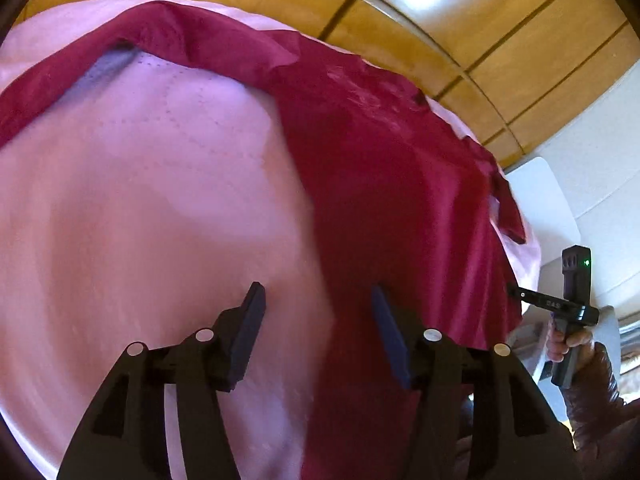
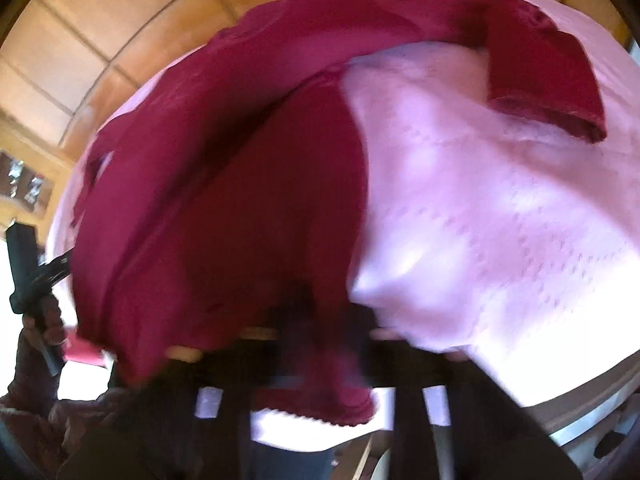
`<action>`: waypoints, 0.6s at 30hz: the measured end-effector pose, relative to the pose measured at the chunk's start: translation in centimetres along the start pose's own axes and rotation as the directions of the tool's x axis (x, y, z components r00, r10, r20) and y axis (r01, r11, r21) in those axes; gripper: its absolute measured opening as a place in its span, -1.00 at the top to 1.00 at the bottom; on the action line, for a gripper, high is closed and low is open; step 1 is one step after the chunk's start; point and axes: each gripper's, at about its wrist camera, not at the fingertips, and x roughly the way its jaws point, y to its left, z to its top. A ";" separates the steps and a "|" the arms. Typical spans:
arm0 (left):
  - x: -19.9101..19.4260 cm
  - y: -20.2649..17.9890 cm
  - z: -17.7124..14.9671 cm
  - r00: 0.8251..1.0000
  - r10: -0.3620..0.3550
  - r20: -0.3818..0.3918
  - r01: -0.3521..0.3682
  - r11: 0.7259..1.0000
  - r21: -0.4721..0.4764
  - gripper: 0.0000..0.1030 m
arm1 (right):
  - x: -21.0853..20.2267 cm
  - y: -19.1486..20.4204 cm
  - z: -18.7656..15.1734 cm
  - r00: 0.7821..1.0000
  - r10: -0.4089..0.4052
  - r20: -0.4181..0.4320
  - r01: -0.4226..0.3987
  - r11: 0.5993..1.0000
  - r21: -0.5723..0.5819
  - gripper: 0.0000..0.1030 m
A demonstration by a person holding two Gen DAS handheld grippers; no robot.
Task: Fold small clothes
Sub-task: 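Lay the sweater flat on the bed and open both tools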
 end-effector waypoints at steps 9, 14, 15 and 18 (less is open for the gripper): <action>-1.2 -1.3 -1.6 0.996 -0.088 -0.025 0.088 0.996 0.013 -0.16 | -7.4 -1.5 -4.5 0.996 -0.085 0.032 0.087 0.993 -0.074 0.88; 0.2 -3.5 -3.1 0.987 -0.126 -0.095 0.133 0.989 0.070 -0.22 | -2.4 -5.2 -7.4 0.964 -0.228 -0.134 0.232 0.973 0.010 0.93; 0.6 -3.7 -3.4 0.986 -0.125 -0.108 0.133 0.988 0.076 -0.22 | -2.0 -5.2 -7.5 0.966 -0.220 -0.133 0.225 0.974 0.024 0.89; 1.5 -4.7 -4.3 0.985 -0.107 -0.135 0.123 0.986 0.113 -0.10 | -1.9 -3.8 -6.8 0.964 -0.243 -0.108 0.243 0.970 -0.014 0.11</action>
